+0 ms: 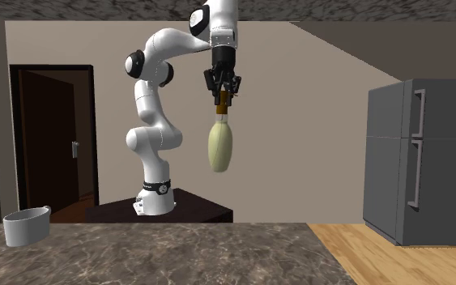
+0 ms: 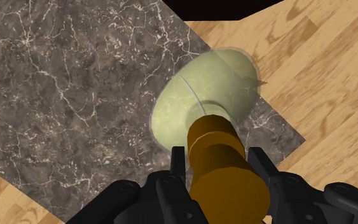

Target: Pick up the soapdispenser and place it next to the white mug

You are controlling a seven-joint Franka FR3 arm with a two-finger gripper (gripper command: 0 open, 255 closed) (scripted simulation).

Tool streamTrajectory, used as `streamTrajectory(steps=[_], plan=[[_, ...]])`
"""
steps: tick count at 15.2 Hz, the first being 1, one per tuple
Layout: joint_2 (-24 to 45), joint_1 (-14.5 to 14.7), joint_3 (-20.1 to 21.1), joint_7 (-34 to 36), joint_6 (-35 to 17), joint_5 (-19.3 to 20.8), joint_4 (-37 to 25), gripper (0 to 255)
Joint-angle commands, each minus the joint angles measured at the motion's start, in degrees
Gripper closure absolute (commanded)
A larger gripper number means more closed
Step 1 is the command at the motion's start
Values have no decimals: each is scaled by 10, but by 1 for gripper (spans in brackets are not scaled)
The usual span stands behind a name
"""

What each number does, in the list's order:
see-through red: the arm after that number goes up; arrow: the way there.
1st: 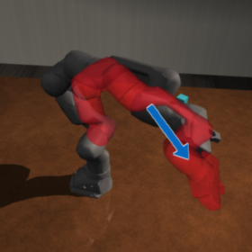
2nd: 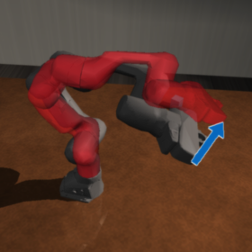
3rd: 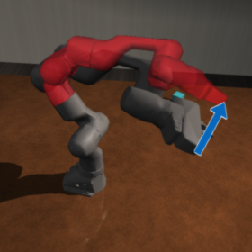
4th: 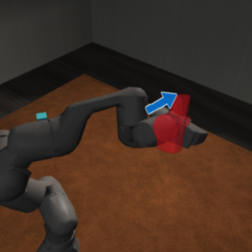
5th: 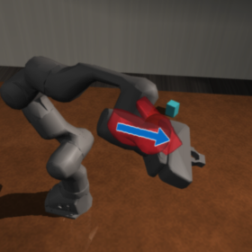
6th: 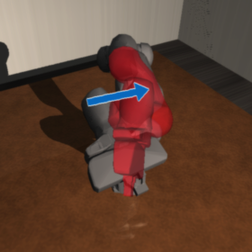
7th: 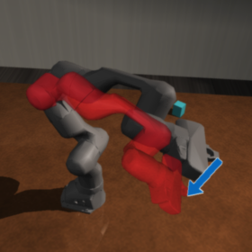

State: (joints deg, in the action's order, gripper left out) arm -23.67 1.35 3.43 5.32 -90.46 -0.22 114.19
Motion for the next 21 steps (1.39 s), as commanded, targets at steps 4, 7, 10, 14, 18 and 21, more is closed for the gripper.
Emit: streamTrajectory(steps=[4,7,10,14,18,21], plan=[[11,0,0,0,39,1,-50,255],[19,-1,0,0,62,1,-82,255],[28,-1,0,0,86,1,-114,255],[43,-1,0,0,118,2,-161,255],[60,-1,1,1,151,3,-210,255],[74,-2,1,1,176,4,-251,255]])
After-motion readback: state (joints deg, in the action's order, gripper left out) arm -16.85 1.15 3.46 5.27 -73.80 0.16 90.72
